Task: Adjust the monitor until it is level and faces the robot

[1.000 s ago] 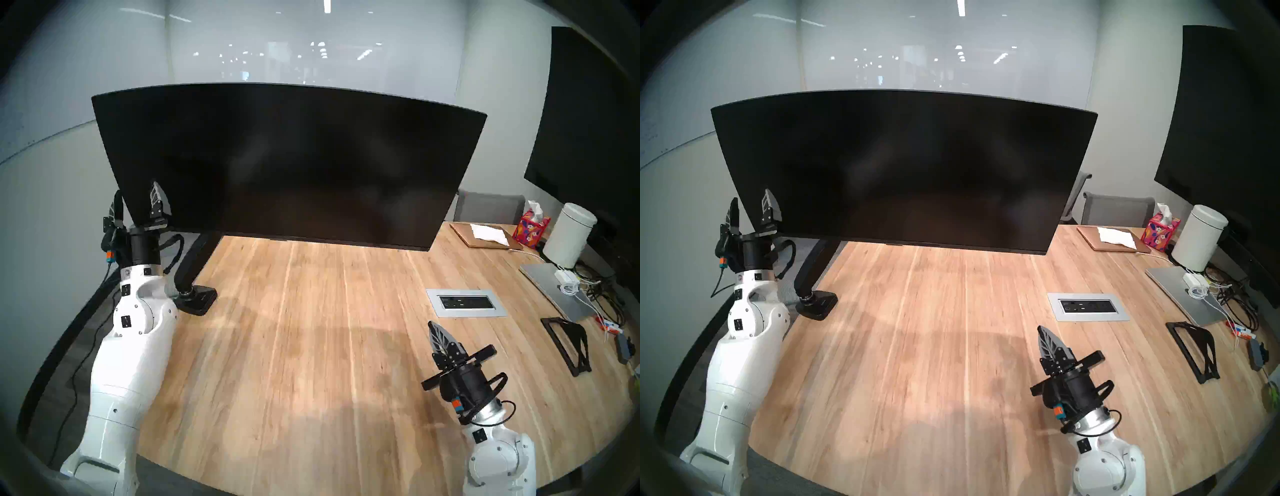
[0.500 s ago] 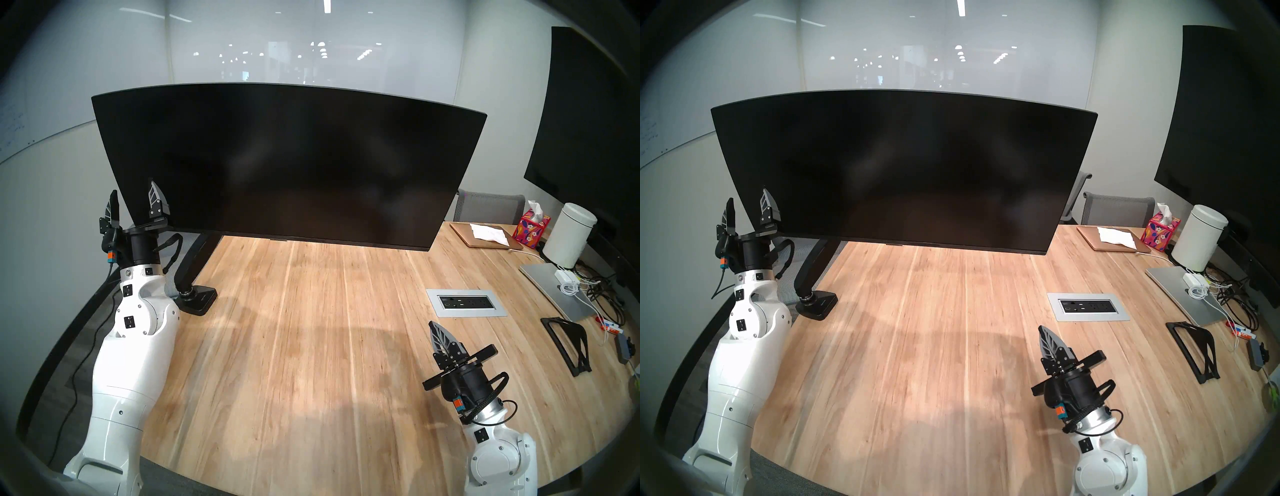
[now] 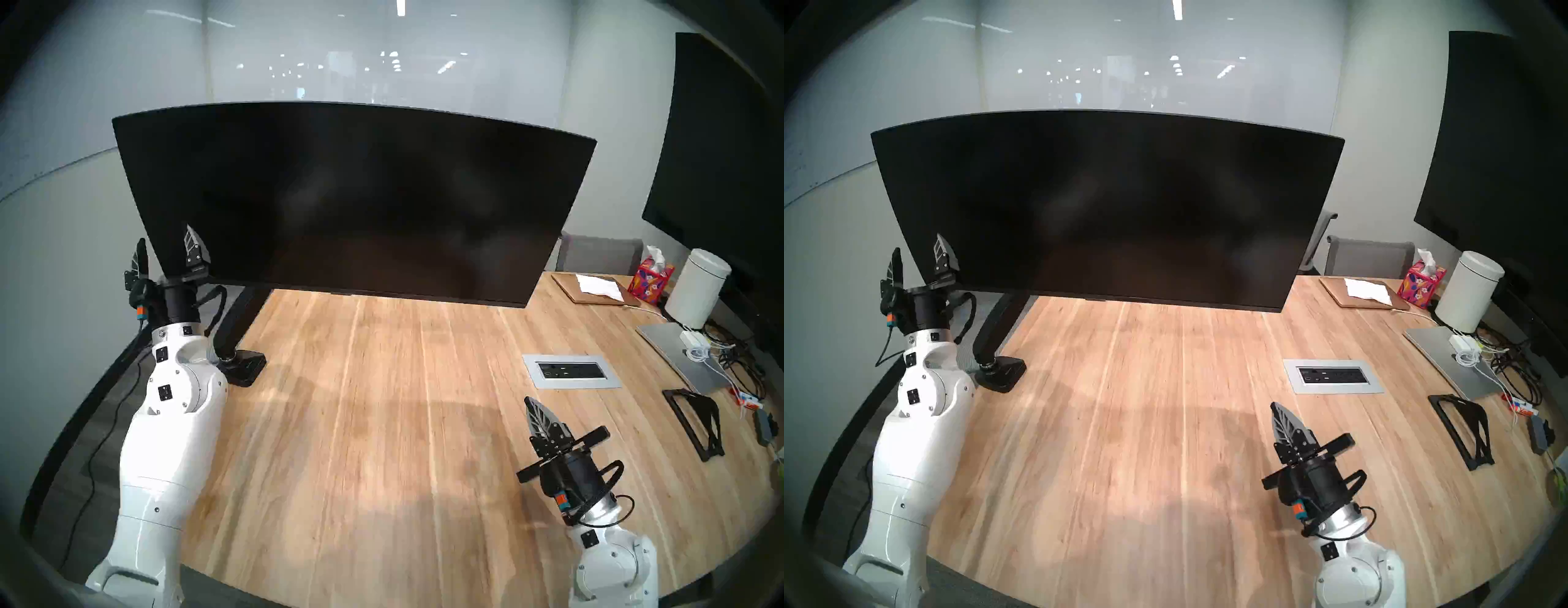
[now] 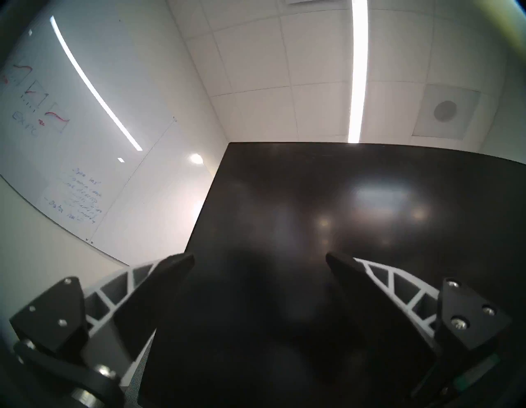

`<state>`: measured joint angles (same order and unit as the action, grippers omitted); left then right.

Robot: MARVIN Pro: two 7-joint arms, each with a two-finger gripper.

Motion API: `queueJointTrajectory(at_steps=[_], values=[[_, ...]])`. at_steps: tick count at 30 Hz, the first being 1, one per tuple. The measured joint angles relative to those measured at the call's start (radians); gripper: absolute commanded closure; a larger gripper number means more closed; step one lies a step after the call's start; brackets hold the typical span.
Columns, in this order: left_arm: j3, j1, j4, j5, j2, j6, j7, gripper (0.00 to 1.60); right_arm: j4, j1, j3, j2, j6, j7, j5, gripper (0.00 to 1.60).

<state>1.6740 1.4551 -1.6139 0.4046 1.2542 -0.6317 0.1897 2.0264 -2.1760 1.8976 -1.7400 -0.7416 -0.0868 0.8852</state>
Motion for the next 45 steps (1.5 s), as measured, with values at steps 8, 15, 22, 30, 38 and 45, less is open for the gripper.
queueJointTrajectory(at_steps=[8,15,22,30,38,45], values=[[-0.024,0.021,-0.06,0.046,0.001,-0.043,-0.042,0.0,-0.006,0.005,0.0,-0.002,0.0,0.0,0.001,1.6],[-0.024,0.11,-0.163,0.058,0.017,-0.145,-0.074,0.0,-0.013,0.011,0.0,-0.002,0.0,0.0,0.001,1.6],[-0.013,0.2,-0.254,0.057,0.043,-0.204,-0.097,0.0,-0.017,0.014,0.0,-0.002,-0.001,0.0,0.001,1.6],[0.001,0.298,-0.321,0.023,0.075,-0.227,-0.123,0.0,-0.02,0.016,0.0,-0.003,-0.003,0.0,0.002,1.6],[0.03,0.402,-0.396,0.004,0.105,-0.214,-0.144,0.0,-0.026,0.024,0.0,-0.003,-0.003,0.0,0.002,1.6],[0.048,0.492,-0.464,0.004,0.115,-0.167,-0.153,0.0,-0.032,0.037,-0.003,-0.003,-0.001,0.0,0.01,1.6]])
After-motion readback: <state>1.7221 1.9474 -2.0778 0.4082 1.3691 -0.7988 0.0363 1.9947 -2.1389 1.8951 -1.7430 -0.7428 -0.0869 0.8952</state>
